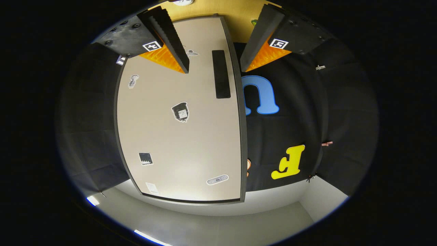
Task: Open the shoe cabinet door, grab the shoes and put them into the shoe cabinet, then close the shoe cabinet door.
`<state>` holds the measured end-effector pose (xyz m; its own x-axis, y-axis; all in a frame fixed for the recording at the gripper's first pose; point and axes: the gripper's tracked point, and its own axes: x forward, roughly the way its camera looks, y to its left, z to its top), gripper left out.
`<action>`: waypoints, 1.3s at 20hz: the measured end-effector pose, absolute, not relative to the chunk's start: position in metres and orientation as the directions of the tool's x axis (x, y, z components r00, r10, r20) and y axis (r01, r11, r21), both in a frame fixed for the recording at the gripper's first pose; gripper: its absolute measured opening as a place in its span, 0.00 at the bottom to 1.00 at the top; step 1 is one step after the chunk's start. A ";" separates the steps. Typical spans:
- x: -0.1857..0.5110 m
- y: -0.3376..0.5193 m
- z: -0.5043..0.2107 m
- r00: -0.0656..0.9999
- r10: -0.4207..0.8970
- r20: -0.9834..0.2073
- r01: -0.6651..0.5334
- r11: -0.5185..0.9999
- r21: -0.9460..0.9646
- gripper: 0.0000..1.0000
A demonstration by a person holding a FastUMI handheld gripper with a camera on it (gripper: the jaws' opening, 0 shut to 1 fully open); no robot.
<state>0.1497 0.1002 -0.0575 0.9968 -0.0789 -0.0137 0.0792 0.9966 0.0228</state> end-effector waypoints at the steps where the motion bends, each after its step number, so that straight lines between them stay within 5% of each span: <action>1: 0.161 0.102 -0.063 0.997 -0.080 -0.017 0.081 0.996 0.027 0.98; 10: 0.221 0.095 -0.101 0.992 -0.104 -0.068 0.105 0.994 0.021 0.97; 17: 0.230 0.092 -0.101 0.991 -0.117 -0.062 0.118 0.993 0.014 0.70; 20: 0.232 0.092 -0.103 0.989 -0.137 -0.054 0.137 0.991 -0.007 0.48; 22: 0.237 0.093 -0.106 0.988 -0.145 -0.051 0.144 0.989 -0.025 0.48; 23: 0.232 0.094 -0.104 0.986 -0.157 -0.056 0.154 0.987 -0.040 0.37; 26: 0.232 0.094 -0.105 0.985 -0.163 -0.057 0.162 0.986 -0.037 0.32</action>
